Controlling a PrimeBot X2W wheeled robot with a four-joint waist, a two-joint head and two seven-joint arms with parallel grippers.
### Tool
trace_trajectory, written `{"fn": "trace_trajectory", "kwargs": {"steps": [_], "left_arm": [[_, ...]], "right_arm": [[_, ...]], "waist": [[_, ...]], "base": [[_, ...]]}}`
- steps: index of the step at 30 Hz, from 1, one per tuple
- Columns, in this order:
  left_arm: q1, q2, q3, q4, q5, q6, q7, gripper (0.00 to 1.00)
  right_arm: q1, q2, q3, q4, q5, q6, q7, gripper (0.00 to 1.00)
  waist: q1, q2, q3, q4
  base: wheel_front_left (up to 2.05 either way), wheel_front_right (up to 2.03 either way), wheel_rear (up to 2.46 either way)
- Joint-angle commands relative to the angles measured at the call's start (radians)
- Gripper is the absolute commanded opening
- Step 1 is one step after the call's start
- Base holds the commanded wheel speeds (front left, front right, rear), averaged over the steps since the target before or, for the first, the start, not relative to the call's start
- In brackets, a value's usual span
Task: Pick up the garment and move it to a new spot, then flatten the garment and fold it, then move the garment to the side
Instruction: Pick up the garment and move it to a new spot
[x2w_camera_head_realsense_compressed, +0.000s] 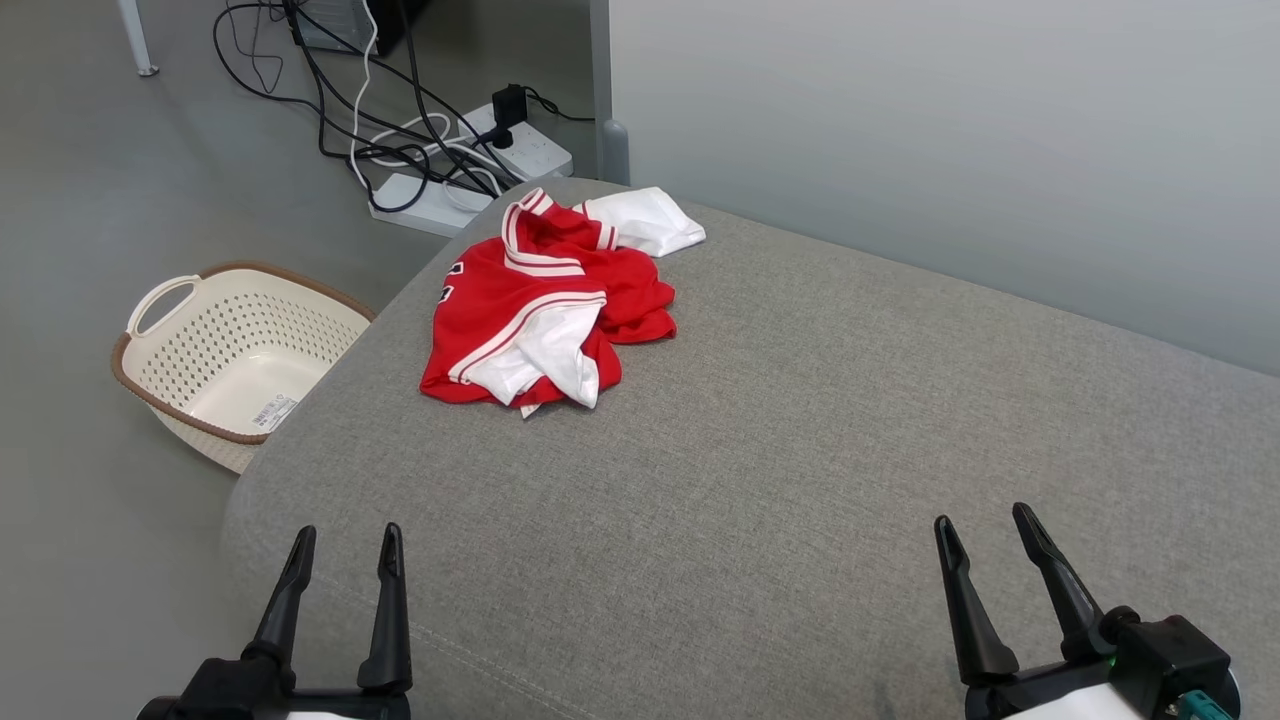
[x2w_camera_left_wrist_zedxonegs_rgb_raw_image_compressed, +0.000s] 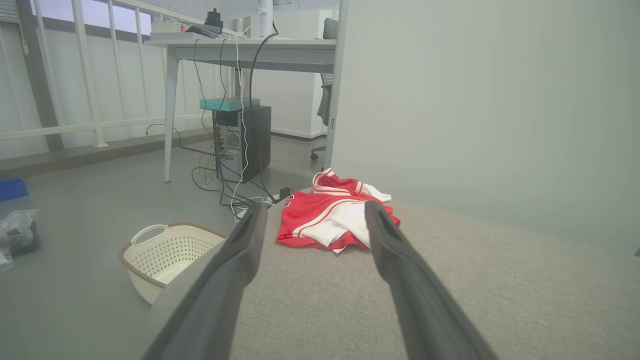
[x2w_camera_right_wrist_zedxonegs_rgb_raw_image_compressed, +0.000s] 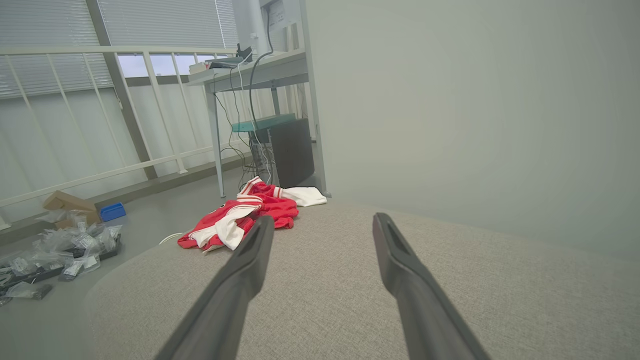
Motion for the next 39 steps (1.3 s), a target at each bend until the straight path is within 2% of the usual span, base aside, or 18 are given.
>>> {"fn": "trace_trajectory", "kwargs": {"steps": [1,19,31,39], "left_arm": [[-0.039,0.002,0.032,-0.027,-0.015,0.007,-0.006,1.0],[-0.038,0.002,0.045,-0.021,-0.057,0.019,-0.006,1.0],[-0.149,0.002,0.068,0.005,-0.182,0.042,-0.006,1.0],[-0.306,0.002,0.11,0.062,-0.212,0.039,-0.006,1.0]], "right_arm": [[-0.021,-0.009,0.023,-0.027,0.006,0.0,-0.006,1.0],[-0.015,-0.009,0.03,-0.027,-0.001,0.0,-0.006,1.0],[-0.062,-0.064,0.035,-0.044,-0.031,0.0,-0.006,1.0],[-0.109,-0.123,0.036,-0.059,-0.039,0.0,-0.006,1.0]], "waist": [[0.0,0.0,-0.002,0.003],[0.0,0.0,0.013,-0.007],[0.0,0.0,0.142,-0.055],[0.0,0.0,0.253,-0.108]], "base": [[0.0,0.0,0.0],[0.0,0.0,0.0],[0.0,0.0,0.0],[0.0,0.0,0.0]]}}
